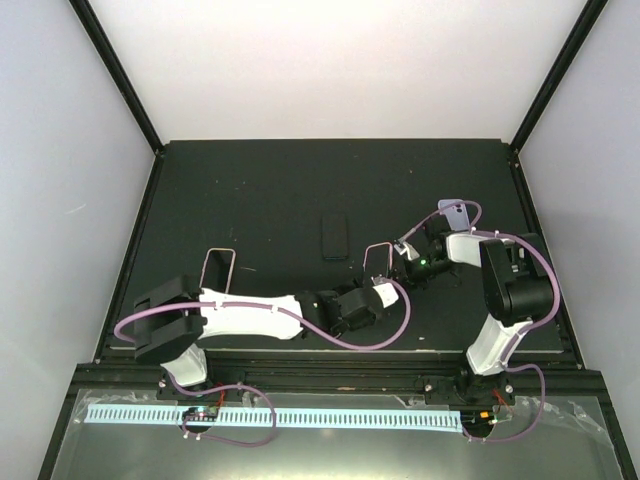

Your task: Take the phone out of the phone case

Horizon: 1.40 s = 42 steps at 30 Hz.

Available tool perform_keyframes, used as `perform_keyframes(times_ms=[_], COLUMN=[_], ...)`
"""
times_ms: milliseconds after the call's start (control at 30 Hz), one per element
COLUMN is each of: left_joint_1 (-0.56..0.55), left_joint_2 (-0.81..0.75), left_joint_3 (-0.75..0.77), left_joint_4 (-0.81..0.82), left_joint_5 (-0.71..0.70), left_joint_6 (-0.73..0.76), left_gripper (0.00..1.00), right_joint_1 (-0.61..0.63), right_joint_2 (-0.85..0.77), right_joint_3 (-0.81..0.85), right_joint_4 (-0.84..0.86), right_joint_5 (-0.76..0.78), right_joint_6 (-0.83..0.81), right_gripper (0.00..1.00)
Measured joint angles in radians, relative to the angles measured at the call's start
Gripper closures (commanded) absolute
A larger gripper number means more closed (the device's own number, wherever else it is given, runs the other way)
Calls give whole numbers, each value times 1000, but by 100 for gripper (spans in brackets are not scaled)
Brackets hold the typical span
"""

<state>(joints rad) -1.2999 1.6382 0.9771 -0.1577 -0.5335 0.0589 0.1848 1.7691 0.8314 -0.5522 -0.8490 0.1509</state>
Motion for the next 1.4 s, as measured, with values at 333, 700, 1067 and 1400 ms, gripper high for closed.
perform_keyframes(times_ms=[333, 700, 1067, 1400], left_joint_1=[33, 103, 129, 114], left_joint_2=[134, 171, 185, 251], left_joint_3=[25, 87, 150, 202], left_joint_4=[53, 77, 13, -12], left_joint_5=[7, 40, 193, 72], left_joint_6=[77, 188, 241, 290], left_gripper=[43, 42, 47, 47], right_joint_1=[4, 5, 6, 11], right_joint_2=[0, 4, 10, 13], right_joint_3=[2, 11, 22, 29], right_joint_4=[2, -10, -24, -20], right_joint_5=[-6, -12, -25, -46], right_joint_6=[-7, -8, -12, -11], right_gripper=[99, 99, 99, 99])
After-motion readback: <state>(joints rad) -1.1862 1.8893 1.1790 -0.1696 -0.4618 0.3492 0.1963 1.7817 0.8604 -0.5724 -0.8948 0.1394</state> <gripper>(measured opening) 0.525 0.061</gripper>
